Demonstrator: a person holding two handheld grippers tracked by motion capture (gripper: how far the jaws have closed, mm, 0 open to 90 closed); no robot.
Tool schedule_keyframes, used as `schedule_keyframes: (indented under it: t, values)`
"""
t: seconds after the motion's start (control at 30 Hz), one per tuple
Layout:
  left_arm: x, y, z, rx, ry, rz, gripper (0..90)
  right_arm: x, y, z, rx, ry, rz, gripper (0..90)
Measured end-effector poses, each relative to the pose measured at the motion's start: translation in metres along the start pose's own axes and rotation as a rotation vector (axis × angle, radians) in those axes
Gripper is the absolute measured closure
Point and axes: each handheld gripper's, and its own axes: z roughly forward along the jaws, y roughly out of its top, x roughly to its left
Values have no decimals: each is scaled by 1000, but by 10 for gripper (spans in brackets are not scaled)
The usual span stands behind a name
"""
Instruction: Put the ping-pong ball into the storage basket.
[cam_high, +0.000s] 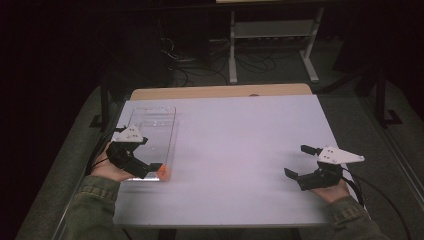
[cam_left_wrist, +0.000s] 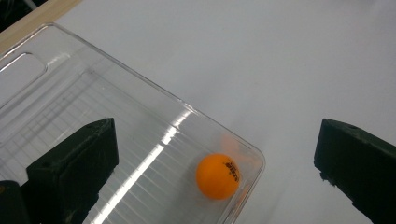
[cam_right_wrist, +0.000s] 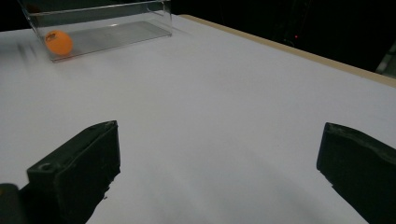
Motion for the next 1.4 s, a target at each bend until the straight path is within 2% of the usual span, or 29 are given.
schedule_keyframes:
  t: [0.17, 0.7, 1.0, 1.4]
  values:
    - [0, -7, 0, -30, 6, -18, 0, 0, 0, 1, 4, 1, 1, 0]
    - [-8, -21, -1, -114, 16, -29, 0, 1, -1, 2, 8, 5, 1, 0]
    - [-12, -32, -4, -171, 38, -54, 0, 1, -1, 3, 12, 4, 3, 0]
    - [-17, -38, -5, -219, 32, -62, 0, 1, -1, 3, 16, 2, 1, 0]
